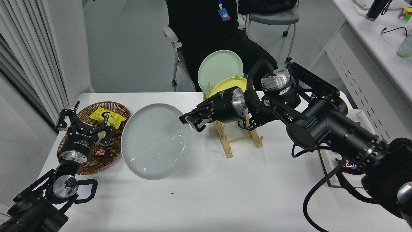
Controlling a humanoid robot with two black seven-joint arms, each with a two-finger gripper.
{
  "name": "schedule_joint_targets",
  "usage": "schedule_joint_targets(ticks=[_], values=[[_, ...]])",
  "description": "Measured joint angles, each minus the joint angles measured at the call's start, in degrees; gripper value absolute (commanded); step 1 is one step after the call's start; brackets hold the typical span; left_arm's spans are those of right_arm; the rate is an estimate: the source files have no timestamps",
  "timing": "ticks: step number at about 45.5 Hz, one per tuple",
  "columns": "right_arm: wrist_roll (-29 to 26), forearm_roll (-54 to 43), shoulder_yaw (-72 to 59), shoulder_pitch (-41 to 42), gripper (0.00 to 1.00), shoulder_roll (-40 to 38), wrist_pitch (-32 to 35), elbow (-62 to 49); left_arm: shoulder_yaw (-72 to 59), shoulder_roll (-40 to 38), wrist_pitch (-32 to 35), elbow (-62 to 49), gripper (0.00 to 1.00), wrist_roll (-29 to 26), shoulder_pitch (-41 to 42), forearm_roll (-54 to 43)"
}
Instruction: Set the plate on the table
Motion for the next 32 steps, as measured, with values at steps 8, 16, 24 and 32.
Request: schedule_joint_targets(ticks=[8,16,24,32], values=[[-0.1,-0.4,0.0,-1.5,0.00,0.8,-0.1,-1.6,0.0,0.0,0.0,0.0,0.98,0.0,0.0,0.0],[-0.1,-1.3,0.0,-3.4,0.00,1.4,-0.2,-3.5,0.0,0.0,0.0,0.0,0.98,0.0,0.0,0.0],[-0.1,-2.2,-0.1,-5.6,0.00,1.5,-0.2,-4.2,0.0,0.0,0.0,0.0,0.98,0.0,0.0,0.0],[-0.2,-2.7,-1.4,-7.4,0.00,1.6,-0.2,-4.9,0.0,0.0,0.0,0.0,0.98,0.0,0.0,0.0]])
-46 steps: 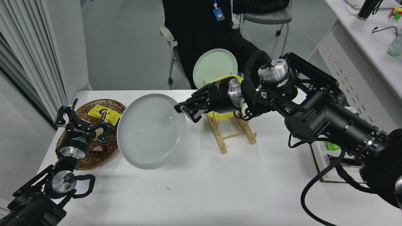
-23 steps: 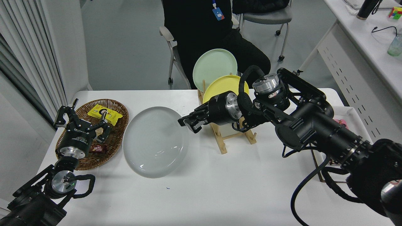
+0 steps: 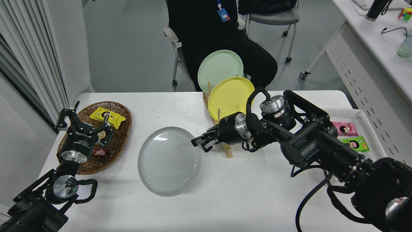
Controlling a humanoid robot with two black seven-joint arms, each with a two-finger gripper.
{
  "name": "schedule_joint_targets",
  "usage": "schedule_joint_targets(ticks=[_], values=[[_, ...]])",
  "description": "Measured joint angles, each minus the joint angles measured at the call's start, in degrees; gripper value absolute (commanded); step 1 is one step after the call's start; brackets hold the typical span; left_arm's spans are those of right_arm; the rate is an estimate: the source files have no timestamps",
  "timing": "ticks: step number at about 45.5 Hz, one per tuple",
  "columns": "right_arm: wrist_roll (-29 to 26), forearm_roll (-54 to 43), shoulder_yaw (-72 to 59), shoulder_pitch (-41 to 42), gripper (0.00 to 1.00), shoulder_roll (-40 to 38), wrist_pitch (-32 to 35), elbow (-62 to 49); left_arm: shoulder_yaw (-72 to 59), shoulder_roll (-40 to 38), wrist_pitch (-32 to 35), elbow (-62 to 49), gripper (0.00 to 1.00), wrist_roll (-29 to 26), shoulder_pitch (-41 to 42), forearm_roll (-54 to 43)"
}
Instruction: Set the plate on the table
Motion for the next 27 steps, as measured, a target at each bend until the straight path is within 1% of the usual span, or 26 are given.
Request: schedule_joint_targets(ticks=[27], values=[[0.0,-1.1,-3.6,-2.5,0.00,0.1,0.0,-7.6,0.0,0.0,0.0,0.0,0.98,0.0,0.0,0.0]])
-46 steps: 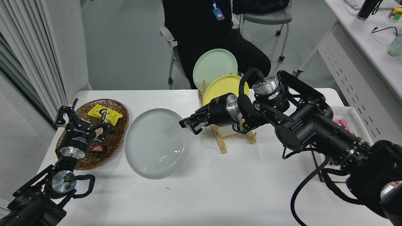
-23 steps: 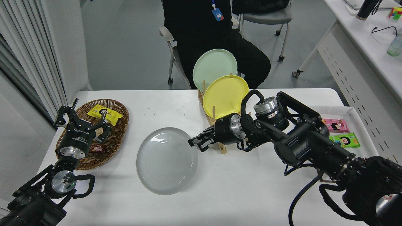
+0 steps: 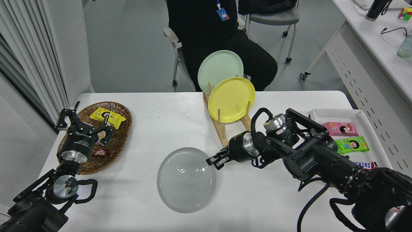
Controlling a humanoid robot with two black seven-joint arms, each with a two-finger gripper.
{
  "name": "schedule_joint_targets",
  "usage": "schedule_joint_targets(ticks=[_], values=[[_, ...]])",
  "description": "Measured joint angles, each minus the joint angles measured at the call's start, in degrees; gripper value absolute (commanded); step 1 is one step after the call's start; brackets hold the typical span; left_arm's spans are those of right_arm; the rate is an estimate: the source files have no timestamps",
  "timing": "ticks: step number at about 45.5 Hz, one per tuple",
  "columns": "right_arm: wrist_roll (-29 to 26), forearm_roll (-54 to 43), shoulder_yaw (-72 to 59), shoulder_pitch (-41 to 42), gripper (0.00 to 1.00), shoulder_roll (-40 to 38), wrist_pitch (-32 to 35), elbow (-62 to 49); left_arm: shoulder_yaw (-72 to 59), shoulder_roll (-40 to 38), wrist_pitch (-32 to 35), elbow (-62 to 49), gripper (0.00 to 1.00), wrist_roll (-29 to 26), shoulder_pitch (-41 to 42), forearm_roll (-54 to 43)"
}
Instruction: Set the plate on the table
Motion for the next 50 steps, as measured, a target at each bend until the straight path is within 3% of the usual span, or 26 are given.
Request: schedule_joint_targets(ticks=[50], values=[[-0.3,1.9,-0.6,-3.6,0.00,0.0,0.0,-5.2,0.0,0.0,0.0,0.0,0.98,0.0,0.0,0.0]])
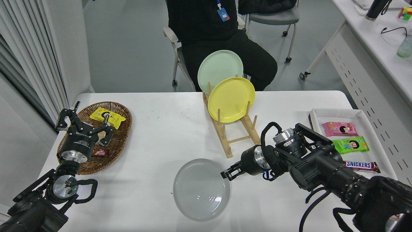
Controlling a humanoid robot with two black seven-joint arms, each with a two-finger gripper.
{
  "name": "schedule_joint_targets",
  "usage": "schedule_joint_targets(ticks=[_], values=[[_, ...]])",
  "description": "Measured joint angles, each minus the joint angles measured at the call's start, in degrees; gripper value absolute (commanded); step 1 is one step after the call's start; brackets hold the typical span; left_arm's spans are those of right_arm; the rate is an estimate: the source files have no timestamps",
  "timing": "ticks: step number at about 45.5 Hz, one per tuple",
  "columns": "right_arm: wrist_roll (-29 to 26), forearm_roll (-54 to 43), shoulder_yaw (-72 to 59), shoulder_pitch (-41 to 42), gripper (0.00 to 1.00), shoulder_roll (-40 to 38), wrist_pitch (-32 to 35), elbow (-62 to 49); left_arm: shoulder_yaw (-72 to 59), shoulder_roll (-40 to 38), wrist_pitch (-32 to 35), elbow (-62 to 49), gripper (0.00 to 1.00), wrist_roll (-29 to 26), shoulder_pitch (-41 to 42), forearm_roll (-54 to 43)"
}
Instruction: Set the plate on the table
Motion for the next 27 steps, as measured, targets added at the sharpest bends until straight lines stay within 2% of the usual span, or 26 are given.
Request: schedule_joint_targets(ticks=[12,15,16,20,22,24,26,27], values=[[0.1,0.2,0.6,0.0,0.01,0.0,0.0,0.4,0.0,0.0,0.0,0.0,0.98,0.0,0.0,0.0],[0.1,0.1,0.8,0.2,0.41,0.0,0.0,0.6,0.0,0.0,0.0,0.0,0.98,0.0,0.0,0.0],[0.1,0.0,0.8,0.2,0.48,0.0,0.0,0.7,0.0,0.0,0.0,0.0,0.98,0.0,0.0,0.0],[0.2,-0.8,1.2,0.3,0.52,0.0,0.0,1.0,0.0,0.0,0.0,0.0,0.98,0.0,0.0,0.0],[0.2,-1.5,1.5,0.3,0.59,0.0,0.0,1.2,0.0,0.0,0.0,0.0,0.98,0.0,0.0,0.0],[0.2,-2.3,1.9,0.4,0.73,0.0,0.0,1.3,0.0,0.0,0.0,0.0,0.98,0.0,0.0,0.0],[0.2,-2.9,2.3,0.4,0.93,0.0,0.0,1.4,0.0,0.0,0.0,0.0,0.98,0.0,0.0,0.0],[0.2,-3.3,2.6,0.4,0.99,0.0,0.0,1.5,0.0,0.0,0.0,0.0,0.98,0.0,0.0,0.0]])
